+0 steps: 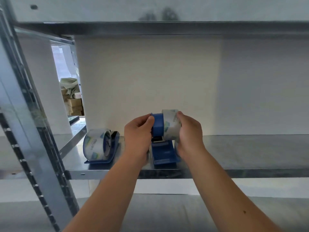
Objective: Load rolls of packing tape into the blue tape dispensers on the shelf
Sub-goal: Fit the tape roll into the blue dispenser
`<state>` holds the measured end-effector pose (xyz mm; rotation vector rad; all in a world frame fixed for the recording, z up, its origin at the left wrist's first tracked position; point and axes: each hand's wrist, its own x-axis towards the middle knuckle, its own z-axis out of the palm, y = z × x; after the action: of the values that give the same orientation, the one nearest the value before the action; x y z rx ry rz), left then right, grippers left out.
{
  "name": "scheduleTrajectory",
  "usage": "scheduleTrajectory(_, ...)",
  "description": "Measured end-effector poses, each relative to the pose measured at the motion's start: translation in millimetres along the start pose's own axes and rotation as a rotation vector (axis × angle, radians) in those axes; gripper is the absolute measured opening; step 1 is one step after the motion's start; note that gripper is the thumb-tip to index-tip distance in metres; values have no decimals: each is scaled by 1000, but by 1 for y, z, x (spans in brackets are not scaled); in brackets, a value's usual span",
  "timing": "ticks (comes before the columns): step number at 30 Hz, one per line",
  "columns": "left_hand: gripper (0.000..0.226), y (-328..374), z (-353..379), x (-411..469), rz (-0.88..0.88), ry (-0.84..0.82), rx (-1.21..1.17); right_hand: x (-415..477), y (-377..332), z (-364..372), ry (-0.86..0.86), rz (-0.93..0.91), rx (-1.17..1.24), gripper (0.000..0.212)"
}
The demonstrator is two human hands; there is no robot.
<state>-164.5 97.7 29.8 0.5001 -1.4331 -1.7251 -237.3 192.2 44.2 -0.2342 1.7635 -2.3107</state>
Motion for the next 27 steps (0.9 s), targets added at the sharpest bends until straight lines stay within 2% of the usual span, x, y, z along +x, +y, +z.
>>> scheduleTrajectory(3, 20, 1, -2, -1, 15, -51, 37, -8, -5, 8, -28, 49, 10, 23)
scheduleTrajectory(7, 24, -2, -5, 1, 30, -44, 34, -8, 1, 16, -91, -35, -6, 35)
scheduleTrajectory(11, 25, -4, -7, 1, -17, -38, -14, -8, 5, 19, -95, -50, -48, 30)
scheduleTrajectory(14, 32, -4, -6, 0, -53, -70, -56, -2, 8, 16, -62, -30, -38, 42)
scheduleTrajectory(17, 35, -3, -7, -1, -70, -82, -82, -3, 8, 14, -128, -33, -61, 51)
scheduleTrajectory(21, 26, 4, -11, -8, -117, -70, -165, -10, 9, 3, -208, -149, -134, 70)
scheduleTrajectory(24, 25, 12, -11, -13, -135, -92, -194, -19, 11, -9, -244, -292, -187, 68)
scheduleTrajectory(27, 37, 22, -13, -17, -147, -151, -172, -35, 11, -19, -266, -423, -253, 61)
